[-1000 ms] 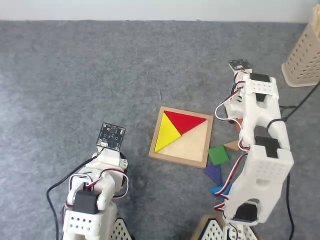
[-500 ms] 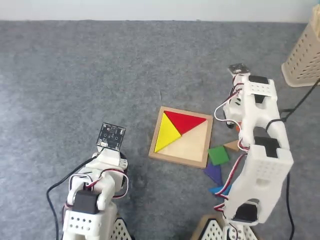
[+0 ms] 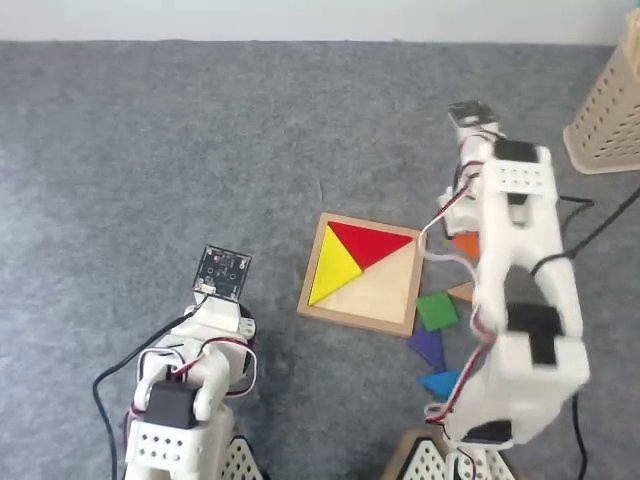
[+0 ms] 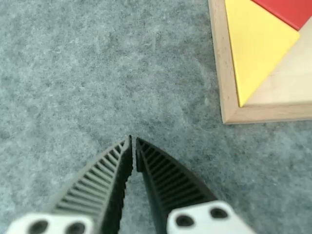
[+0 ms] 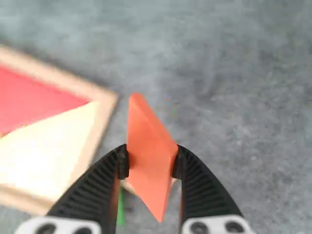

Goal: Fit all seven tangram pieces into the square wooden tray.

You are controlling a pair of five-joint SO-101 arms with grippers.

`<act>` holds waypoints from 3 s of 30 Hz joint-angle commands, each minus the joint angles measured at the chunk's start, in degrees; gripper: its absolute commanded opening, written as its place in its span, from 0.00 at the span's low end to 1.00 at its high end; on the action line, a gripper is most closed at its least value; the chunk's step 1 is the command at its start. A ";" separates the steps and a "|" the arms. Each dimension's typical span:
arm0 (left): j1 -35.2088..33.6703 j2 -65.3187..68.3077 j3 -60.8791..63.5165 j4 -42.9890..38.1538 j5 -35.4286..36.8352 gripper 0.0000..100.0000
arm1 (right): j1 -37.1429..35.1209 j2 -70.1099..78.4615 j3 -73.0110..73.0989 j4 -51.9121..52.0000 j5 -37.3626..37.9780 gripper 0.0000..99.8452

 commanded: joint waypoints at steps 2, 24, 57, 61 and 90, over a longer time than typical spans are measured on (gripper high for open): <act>0.35 -1.23 -1.10 0.35 0.44 0.01 | -7.96 -17.01 11.96 -6.37 5.10 0.02; 0.35 -1.23 -1.10 0.35 0.44 0.01 | -32.40 -15.87 33.23 -23.87 18.11 0.01; 0.35 -1.23 -1.10 0.35 0.44 0.01 | -32.75 -14.29 29.63 -17.89 21.19 0.21; 0.35 -1.23 -1.10 0.35 0.44 0.01 | -32.66 -14.29 29.54 -18.15 20.84 0.22; 0.35 -1.23 -1.10 0.35 0.44 0.01 | -26.68 -8.75 28.66 -21.41 14.42 0.01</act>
